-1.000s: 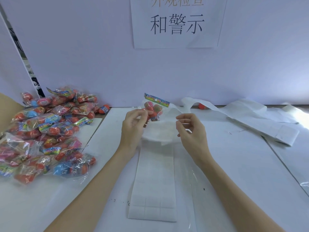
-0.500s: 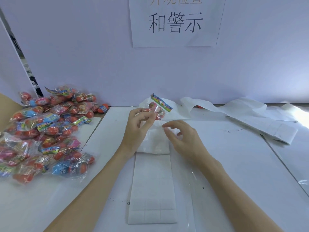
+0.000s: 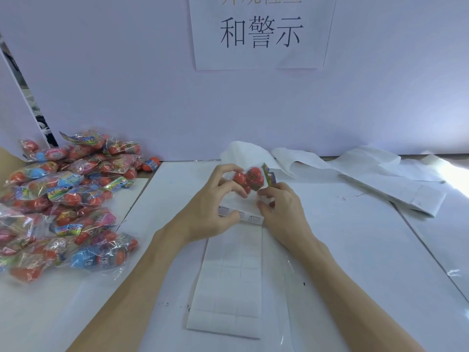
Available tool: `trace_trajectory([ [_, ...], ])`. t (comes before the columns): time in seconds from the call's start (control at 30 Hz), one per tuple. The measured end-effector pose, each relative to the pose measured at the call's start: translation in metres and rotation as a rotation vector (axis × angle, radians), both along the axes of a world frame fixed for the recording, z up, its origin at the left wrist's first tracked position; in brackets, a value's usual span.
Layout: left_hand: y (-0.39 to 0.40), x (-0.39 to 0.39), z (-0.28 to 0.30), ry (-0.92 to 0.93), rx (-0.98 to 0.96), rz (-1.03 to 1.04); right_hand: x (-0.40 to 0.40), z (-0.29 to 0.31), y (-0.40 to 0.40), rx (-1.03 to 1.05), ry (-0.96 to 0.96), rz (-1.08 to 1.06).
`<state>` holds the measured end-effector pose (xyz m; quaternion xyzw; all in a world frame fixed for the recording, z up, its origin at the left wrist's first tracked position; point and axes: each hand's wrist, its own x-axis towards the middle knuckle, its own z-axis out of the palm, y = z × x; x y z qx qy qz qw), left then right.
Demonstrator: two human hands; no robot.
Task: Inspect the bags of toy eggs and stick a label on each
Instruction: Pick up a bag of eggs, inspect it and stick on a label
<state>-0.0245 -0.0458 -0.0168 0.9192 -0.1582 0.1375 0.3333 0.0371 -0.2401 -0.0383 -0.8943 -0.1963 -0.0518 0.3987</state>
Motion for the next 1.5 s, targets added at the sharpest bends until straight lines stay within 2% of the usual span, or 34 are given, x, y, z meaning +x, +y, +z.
trace_trajectory([
  [0.2, 0.001, 0.009, -0.008, -0.130, -0.058, 0.104, -0.003, 0.006, -0.001, 0.127, -0.010, -0.049],
  [0.3, -0.002, 0.013, -0.012, -0.169, -0.101, 0.167, -0.006, 0.012, 0.000, 0.267, -0.071, -0.071],
  [0.37, -0.004, 0.015, -0.014, -0.181, -0.164, 0.205, -0.006, 0.017, -0.001, 0.363, -0.074, -0.005],
  [0.53, -0.002, 0.018, -0.013, -0.143, -0.310, 0.301, -0.008, 0.016, -0.002, 0.313, -0.181, 0.161],
  [0.73, -0.002, 0.016, -0.012, -0.127, -0.310, 0.319, -0.010, 0.019, 0.000, 0.382, -0.225, 0.167],
  [0.87, -0.001, 0.016, -0.010, -0.096, -0.402, 0.310, -0.010, 0.023, 0.000, 0.556, -0.138, 0.035],
  [1.03, 0.003, 0.016, 0.000, -0.056, -0.830, 0.347, -0.006, 0.023, -0.002, 0.651, -0.024, -0.040],
  [1.1, 0.005, 0.015, 0.002, -0.031, -0.943, 0.372, -0.005, 0.025, -0.003, 0.717, 0.033, -0.038],
  [1.3, -0.003, 0.015, 0.002, -0.054, -0.970, 0.281, -0.005, 0.028, -0.005, 1.169, 0.530, 0.148],
  [1.5, -0.007, 0.015, -0.002, 0.045, -0.975, 0.203, -0.006, 0.027, -0.002, 1.118, 0.537, 0.205],
])
